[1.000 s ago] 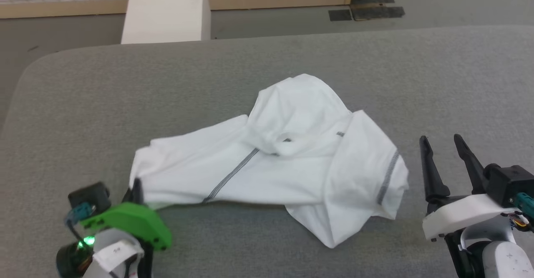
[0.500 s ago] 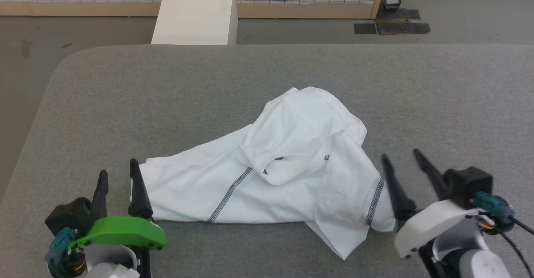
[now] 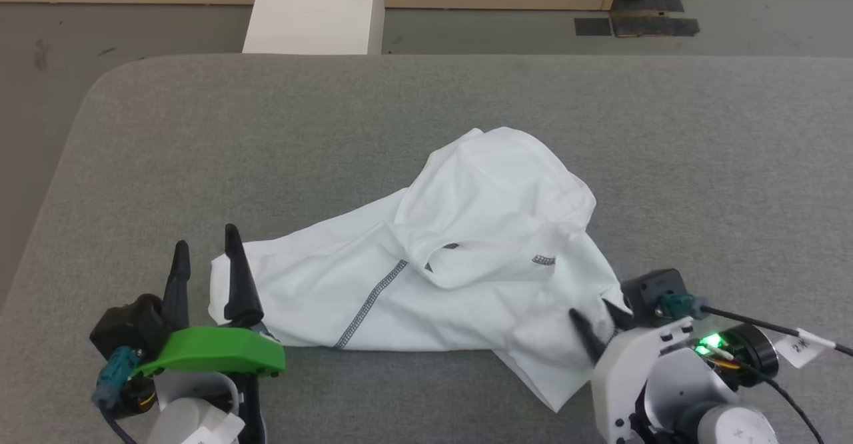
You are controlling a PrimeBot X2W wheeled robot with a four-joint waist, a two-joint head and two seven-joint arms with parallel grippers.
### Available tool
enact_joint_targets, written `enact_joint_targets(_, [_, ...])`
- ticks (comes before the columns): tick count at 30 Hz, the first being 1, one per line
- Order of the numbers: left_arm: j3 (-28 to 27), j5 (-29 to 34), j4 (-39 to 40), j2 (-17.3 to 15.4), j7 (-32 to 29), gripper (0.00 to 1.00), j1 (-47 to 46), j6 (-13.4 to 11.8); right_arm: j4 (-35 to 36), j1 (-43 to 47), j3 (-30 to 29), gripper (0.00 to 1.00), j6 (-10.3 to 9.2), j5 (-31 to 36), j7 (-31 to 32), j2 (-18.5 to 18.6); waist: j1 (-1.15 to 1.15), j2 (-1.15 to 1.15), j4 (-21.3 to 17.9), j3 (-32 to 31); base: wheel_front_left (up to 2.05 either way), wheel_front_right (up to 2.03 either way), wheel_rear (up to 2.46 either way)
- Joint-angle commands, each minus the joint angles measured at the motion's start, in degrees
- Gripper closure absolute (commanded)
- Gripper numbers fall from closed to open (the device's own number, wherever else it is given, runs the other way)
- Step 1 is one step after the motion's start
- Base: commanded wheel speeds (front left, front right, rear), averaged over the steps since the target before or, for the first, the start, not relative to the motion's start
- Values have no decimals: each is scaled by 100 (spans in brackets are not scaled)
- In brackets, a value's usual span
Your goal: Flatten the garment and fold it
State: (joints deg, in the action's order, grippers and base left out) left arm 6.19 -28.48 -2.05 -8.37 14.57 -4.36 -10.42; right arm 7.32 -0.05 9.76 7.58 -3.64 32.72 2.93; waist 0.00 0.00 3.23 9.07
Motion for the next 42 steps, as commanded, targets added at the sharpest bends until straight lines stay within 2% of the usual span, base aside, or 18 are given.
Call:
enact_joint_targets(1, [-39, 104, -36, 49, 41, 0, -94, 53, 33, -158, 19, 100, -9, 84, 76, -5, 0, 0, 45, 37, 0, 0, 0])
enact_joint_targets(7, [-155, 167, -192, 196, 41, 0, -133, 192, 216, -831, -630, 100, -9, 529, -83, 69, 0, 0, 86, 35, 0, 0, 0])
enact_joint_targets(12, [-221, 216, -309, 281, 42, 0, -174, 291, 185, -1872, -982, 100, -9, 795, -329, 650, 0, 0, 106, -20, 0, 0, 0])
enact_joint_targets(19, [-282, 271, -368, 362, 42, 0, -213, 371, 66, -3417, -781, 100, -9, 976, -806, 1577, 0, 0, 119, -22, 0, 0, 0])
enact_joint_targets(23, [-325, 286, -391, 394, 42, 0, -221, 410, -24, -4212, -485, 100, -9, 945, -1155, 1890, 0, 0, 108, 9, 0, 0, 0])
enact_joint_targets(27, [-340, 311, -425, 417, 42, 0, -223, 448, -183, -4657, -133, 100, -9, 789, -1301, 1996, 0, 0, 99, 12, 0, 0, 0])
enact_joint_targets(30, [-346, 322, -446, 435, 42, 0, -209, 465, -275, -4471, 310, 100, -9, 394, -1019, 2019, 0, 0, 101, -11, 0, 0, 0])
enact_joint_targets(33, [-329, 324, -482, 454, 42, 0, -194, 488, -222, -3904, 766, 100, -9, -96, -501, 2068, 0, 0, 108, -34, 0, 0, 0])
enact_joint_targets(38, [-336, 321, -515, 475, 42, 0, -151, 511, 133, -2245, 1420, 100, -9, -1040, 565, 2105, 0, 0, 108, -84, 0, 0, 0])
enact_joint_targets(42, [-368, 324, -533, 476, 42, 0, -129, 506, 224, -1065, 1637, 100, -9, -1338, 1065, 2050, 0, 0, 34, -114, 0, 0, 0])
